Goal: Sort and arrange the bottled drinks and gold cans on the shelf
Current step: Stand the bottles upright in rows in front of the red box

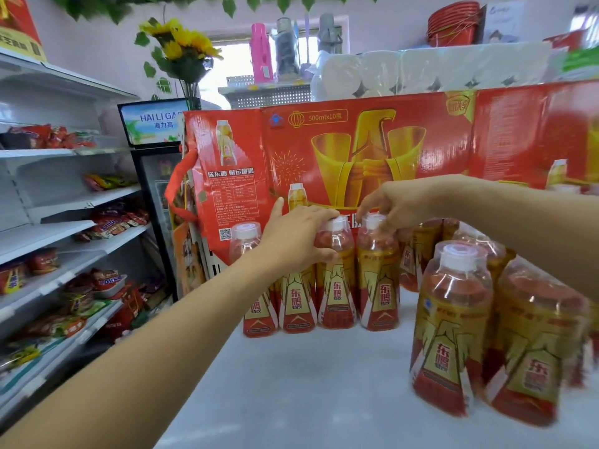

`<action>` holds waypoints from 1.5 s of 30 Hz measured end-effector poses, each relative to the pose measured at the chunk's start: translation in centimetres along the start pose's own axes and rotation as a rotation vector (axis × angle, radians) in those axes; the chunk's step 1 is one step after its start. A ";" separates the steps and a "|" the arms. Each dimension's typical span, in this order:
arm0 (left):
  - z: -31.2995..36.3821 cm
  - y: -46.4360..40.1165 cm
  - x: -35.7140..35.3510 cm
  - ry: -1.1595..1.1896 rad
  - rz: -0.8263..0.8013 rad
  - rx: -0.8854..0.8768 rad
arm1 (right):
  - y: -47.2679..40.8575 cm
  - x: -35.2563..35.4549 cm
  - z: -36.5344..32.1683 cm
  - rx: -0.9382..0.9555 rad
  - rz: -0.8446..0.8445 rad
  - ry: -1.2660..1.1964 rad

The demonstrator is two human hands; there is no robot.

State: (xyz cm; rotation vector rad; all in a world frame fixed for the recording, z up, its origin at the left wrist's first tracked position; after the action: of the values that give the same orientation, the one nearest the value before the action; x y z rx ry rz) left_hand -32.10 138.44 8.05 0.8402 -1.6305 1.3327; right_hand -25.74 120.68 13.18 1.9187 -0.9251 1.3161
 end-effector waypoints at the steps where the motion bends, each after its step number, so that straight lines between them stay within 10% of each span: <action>1: 0.1 0.1 0.0 0.006 -0.001 0.008 | 0.1 -0.1 0.0 0.000 0.010 0.002; 13: 5.1 4.8 0.6 0.234 0.161 0.003 | 6.2 0.3 1.4 0.063 0.156 0.075; 27: 14.1 4.7 -2.8 1.072 -0.093 0.009 | 15.9 -0.7 8.2 0.056 0.399 -0.067; 45: 10.5 9.8 -1.5 0.896 0.148 0.300 | 14.0 -4.0 4.8 0.168 0.396 -0.088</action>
State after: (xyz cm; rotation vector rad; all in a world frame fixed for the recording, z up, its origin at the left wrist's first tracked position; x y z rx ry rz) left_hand -42.20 130.16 1.87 0.1952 -0.8049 1.7402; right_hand -35.84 109.79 9.43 1.9999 -1.3276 1.5851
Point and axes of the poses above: each hand's wrist, its own y-axis away from the middle knuckle, its own x-axis out of the back of the hand, z = x × y, the point moved 2 cm from there along -y, towards the middle knuckle, and after that the axes turned 3 degrees about -x, right-handed, at the moved point
